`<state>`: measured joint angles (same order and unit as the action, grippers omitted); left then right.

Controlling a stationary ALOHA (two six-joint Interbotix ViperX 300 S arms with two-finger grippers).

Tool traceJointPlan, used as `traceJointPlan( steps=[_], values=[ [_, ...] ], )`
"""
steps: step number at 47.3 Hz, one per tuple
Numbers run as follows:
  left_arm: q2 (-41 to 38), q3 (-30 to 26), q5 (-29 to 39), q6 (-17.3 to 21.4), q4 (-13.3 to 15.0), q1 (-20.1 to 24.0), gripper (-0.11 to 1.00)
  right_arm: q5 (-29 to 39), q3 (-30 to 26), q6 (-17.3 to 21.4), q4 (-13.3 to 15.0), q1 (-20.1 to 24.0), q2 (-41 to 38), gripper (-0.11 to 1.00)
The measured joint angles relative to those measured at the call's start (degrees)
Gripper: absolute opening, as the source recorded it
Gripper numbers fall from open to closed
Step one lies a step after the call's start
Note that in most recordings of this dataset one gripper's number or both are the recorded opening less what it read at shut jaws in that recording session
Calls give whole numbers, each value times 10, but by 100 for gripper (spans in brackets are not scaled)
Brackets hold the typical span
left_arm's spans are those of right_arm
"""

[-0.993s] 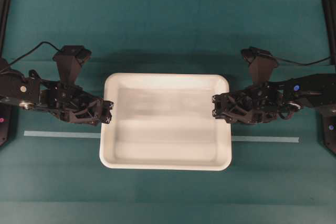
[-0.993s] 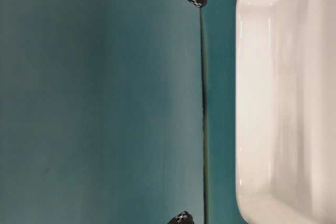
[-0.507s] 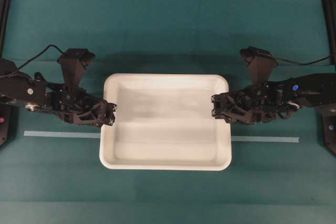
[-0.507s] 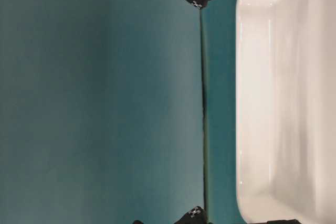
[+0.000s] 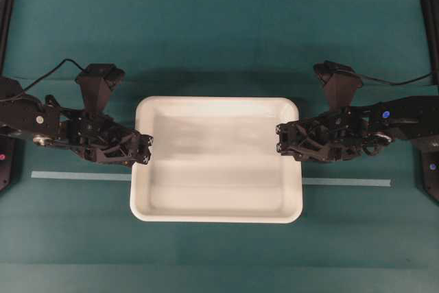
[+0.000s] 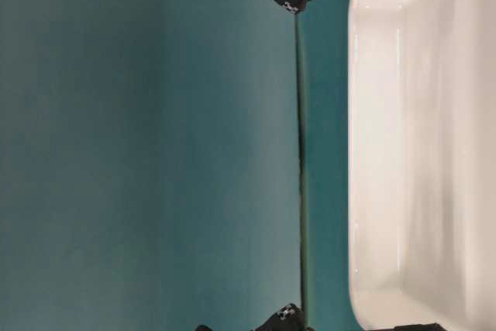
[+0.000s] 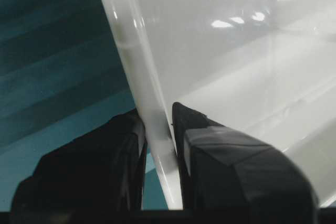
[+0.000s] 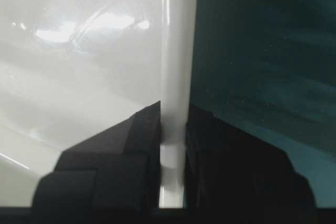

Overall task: Lift the white case with both hands.
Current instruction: 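Close both grippers on the tray's left and right side walls, then lift the gripped tray upward with both grippers together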

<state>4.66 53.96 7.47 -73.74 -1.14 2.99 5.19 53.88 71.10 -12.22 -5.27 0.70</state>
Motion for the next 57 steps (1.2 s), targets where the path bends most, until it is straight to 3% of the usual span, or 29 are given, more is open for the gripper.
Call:
traceJointPlan(
  steps=[20, 37, 57],
  values=[
    [7, -3, 0, -3, 0, -2, 15, 1, -6, 1, 0, -1, 3, 10],
    [38, -18, 18, -20, 1, -7, 13, 58, -18, 3, 0, 1, 23, 10],
    [88, -24, 60, -58, 0, -11, 10, 86, -19, 65, 1, 12, 96, 10]
  ],
)
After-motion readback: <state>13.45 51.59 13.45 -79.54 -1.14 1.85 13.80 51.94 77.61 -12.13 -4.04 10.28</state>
